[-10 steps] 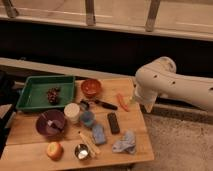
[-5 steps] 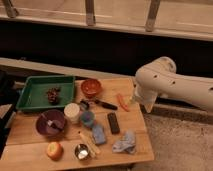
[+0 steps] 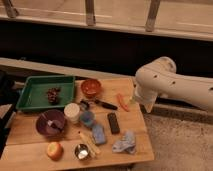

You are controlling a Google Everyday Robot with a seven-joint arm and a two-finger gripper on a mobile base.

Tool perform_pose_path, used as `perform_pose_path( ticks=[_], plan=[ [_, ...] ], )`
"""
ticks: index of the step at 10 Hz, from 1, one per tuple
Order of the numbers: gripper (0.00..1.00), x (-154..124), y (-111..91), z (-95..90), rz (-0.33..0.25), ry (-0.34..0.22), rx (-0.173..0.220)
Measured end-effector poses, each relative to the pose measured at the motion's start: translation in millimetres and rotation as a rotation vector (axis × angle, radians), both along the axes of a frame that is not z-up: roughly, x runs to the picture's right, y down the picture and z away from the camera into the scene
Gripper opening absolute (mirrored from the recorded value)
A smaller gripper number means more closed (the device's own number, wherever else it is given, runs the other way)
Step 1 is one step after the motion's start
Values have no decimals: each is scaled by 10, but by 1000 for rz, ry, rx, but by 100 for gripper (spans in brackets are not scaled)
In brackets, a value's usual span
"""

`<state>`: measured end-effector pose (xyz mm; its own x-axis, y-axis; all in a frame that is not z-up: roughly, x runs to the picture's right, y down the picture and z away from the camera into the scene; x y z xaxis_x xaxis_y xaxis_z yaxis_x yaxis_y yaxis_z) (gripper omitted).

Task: Place sponge in red bowl

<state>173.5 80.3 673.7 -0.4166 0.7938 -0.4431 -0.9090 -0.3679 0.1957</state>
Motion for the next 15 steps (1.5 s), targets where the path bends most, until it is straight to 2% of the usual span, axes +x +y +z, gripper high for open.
perform_pose_path(
  ticks=[9, 10, 12, 15],
  plan=[
    [65, -4, 5, 0, -1, -1, 0],
    [65, -37, 45, 5, -19, -10, -8],
    [65, -275, 216, 87, -79, -47, -34],
    [65, -762, 638, 296, -181, -136, -99]
  ],
)
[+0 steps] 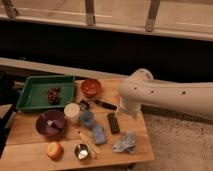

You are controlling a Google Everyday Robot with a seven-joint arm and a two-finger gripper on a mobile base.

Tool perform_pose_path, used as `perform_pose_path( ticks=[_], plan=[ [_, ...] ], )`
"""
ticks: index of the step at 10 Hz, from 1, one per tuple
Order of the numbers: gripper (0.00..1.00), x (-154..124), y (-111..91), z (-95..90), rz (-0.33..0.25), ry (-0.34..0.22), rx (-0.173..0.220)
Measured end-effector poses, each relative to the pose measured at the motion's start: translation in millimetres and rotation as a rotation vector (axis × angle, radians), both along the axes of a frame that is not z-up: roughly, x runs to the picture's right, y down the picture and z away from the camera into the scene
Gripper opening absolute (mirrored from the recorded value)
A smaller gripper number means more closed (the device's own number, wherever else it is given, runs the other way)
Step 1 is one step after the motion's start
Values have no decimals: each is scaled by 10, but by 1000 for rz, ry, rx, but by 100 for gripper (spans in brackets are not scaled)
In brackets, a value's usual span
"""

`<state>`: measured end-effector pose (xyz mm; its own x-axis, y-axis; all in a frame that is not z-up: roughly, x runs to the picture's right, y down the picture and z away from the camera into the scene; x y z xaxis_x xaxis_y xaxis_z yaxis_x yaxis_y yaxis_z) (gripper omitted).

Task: Place sponge in red bowl

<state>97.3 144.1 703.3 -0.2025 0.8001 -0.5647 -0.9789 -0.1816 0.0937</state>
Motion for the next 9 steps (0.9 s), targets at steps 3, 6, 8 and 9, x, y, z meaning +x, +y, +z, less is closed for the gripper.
perform_pose_path(
  ticks=[3, 6, 8, 9],
  plan=[
    [65, -573, 296, 5, -100, -139, -64],
    [65, -912, 423, -85, -182, -242, -81],
    [65, -914, 425, -83, -182, -242, -81],
    [65, -913, 422, -80, -181, -242, -82]
  ],
)
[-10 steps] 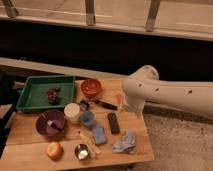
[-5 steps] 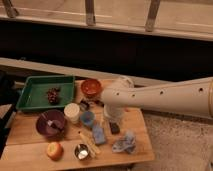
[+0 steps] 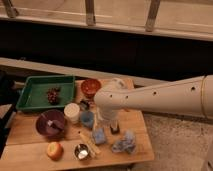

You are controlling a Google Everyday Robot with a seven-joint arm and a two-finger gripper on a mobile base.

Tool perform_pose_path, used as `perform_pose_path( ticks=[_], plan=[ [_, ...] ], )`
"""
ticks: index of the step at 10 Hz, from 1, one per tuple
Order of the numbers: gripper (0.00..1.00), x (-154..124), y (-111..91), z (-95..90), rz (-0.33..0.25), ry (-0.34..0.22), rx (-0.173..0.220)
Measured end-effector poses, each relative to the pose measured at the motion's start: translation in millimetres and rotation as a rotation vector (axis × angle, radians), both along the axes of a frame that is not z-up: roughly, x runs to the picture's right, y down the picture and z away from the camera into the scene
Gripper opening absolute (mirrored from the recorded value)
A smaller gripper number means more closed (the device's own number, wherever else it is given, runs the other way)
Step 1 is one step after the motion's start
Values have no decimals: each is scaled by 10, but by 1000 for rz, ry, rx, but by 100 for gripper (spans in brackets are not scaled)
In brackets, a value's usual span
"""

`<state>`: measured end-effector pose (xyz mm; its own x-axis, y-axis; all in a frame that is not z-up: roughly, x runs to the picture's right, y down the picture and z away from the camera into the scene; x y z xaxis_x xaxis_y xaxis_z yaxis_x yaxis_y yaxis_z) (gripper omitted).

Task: Place sponge in red bowl

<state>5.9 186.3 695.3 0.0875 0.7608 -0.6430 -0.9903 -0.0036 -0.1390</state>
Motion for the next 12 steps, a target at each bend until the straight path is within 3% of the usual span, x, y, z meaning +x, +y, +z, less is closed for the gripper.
perform_pose_path(
  ticks=[4, 12],
  plan=[
    [65, -314, 80, 220, -40, -10, -21],
    [65, -294, 250, 729, -14, 5, -93]
  ],
)
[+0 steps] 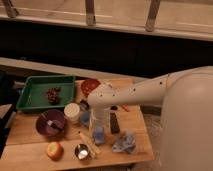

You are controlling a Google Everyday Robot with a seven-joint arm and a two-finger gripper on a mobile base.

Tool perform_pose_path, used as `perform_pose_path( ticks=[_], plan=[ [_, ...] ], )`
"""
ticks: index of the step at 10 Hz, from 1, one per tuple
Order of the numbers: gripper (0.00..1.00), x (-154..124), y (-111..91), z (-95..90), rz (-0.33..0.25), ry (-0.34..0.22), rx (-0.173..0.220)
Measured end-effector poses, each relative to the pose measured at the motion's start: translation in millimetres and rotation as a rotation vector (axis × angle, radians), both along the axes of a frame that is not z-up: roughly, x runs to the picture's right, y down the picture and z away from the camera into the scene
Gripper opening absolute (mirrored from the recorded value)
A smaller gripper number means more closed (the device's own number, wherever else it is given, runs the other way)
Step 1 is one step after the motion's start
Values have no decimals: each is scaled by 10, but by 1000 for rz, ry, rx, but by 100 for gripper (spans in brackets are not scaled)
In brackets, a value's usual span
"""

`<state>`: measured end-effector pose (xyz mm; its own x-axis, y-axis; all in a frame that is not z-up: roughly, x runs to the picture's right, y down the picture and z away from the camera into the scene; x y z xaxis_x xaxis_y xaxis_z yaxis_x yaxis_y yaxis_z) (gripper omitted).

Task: Place sponge in red bowl

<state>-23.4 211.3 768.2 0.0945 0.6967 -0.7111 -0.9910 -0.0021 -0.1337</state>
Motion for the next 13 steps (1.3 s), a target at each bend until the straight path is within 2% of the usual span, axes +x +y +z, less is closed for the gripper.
perform_pose_path(
  ticks=[3, 7, 8, 10, 13],
  plan=[
    [65, -98, 71, 148, -7, -11, -31],
    [64, -98, 271, 400, -3, -13, -90],
    [57, -103, 291, 422, -11, -5, -91],
    [37, -21, 275, 380, -8, 20, -71],
    [7, 200, 99, 102, 18, 57, -2]
  ],
)
